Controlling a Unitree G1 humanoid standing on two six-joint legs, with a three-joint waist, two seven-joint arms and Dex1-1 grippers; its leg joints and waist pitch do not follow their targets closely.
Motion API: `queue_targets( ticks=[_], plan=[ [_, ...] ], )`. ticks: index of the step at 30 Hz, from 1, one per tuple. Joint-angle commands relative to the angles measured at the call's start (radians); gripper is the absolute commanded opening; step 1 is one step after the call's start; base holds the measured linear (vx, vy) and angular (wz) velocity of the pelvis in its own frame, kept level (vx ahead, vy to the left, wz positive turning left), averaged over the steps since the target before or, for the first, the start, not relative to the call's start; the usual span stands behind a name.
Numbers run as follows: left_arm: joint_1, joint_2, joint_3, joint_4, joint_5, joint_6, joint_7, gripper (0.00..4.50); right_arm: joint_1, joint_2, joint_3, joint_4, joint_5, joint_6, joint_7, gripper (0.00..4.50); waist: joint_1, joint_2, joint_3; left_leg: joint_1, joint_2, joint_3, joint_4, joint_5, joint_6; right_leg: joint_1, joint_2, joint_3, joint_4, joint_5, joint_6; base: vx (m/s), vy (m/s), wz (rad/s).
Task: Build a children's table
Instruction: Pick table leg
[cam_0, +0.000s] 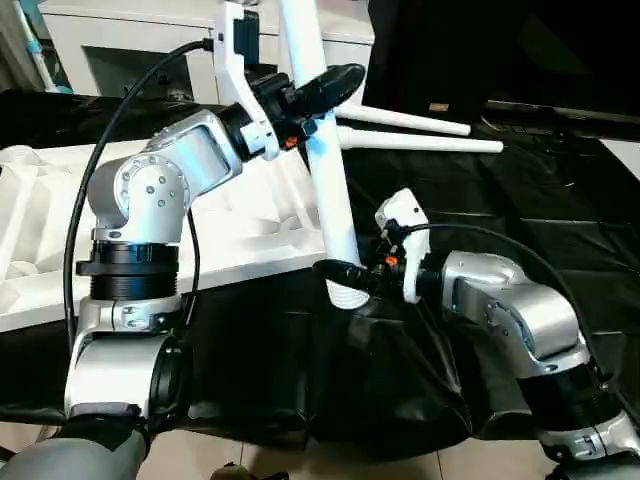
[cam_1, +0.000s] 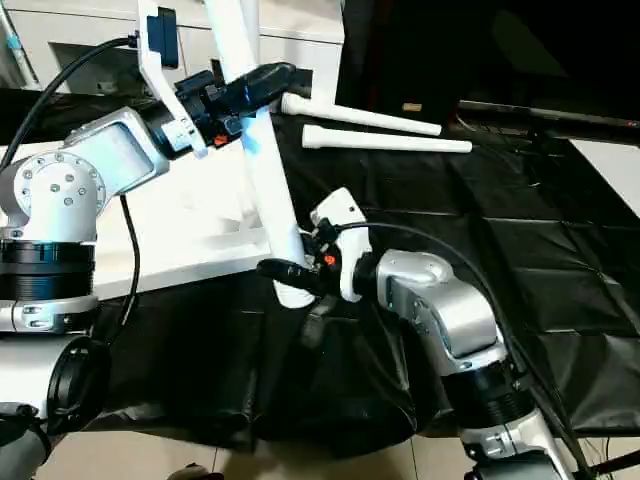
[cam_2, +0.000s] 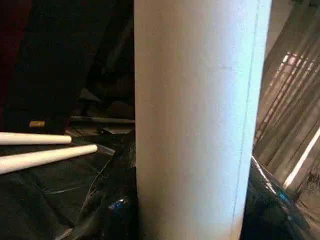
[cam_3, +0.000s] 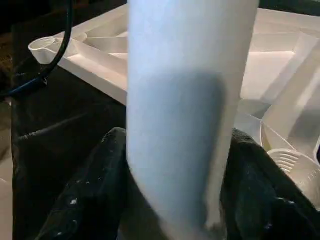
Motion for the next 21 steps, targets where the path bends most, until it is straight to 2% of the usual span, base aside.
queue_targets(
  ticks=[1,3,8,20,21],
  plan=[
    [-0.028,-0.003,0.014,-0.004,-0.013,0.003,0.011,1.68,0.006,-0.005,-0.012,0.008,0.004,-0.015,0.008,2.34,0.001,0.0,-0.072,0.01,0.008,0.003,-0.061,-0.147,-0.011,0.061,-0.059,0.036,-0.066,-0.142,-0.163,0.0,0.0,0.0],
    [-0.031,-0.001,0.02,0.004,-0.01,-0.001,0.015,1.68,0.009,-0.005,-0.013,0.008,0.003,-0.023,0.008,2.11,0.001,0.001,-0.072,0.011,0.009,0.002,-0.062,-0.146,-0.012,0.06,-0.059,0.035,-0.065,-0.141,-0.164,0.0,0.0,0.0],
    [-0.034,0.003,0.028,0.013,-0.01,-0.007,0.016,1.68,0.013,-0.002,-0.02,0.011,0.0,-0.041,0.007,1.98,0.002,0.001,-0.073,0.011,0.009,0.002,-0.062,-0.142,-0.01,0.06,-0.059,0.035,-0.064,-0.128,-0.168,0.0,0.0,0.0],
    [-0.033,0.009,0.039,0.021,0.0,-0.039,0.015,1.68,0.026,0.009,-0.03,0.0,0.005,-0.059,0.004,1.97,0.002,0.002,-0.072,0.011,0.008,0.002,-0.062,-0.148,-0.008,0.061,-0.059,0.035,-0.065,-0.134,-0.17,0.0,0.0,0.0],
    [-0.037,0.0,0.056,0.026,-0.027,-0.02,0.014,1.68,0.026,0.011,-0.032,0.0,0.004,-0.062,0.001,1.97,0.002,0.001,-0.074,0.011,0.008,0.002,-0.061,-0.144,-0.009,0.06,-0.059,0.035,-0.064,-0.126,-0.17,0.0,0.0,0.0]
  ],
)
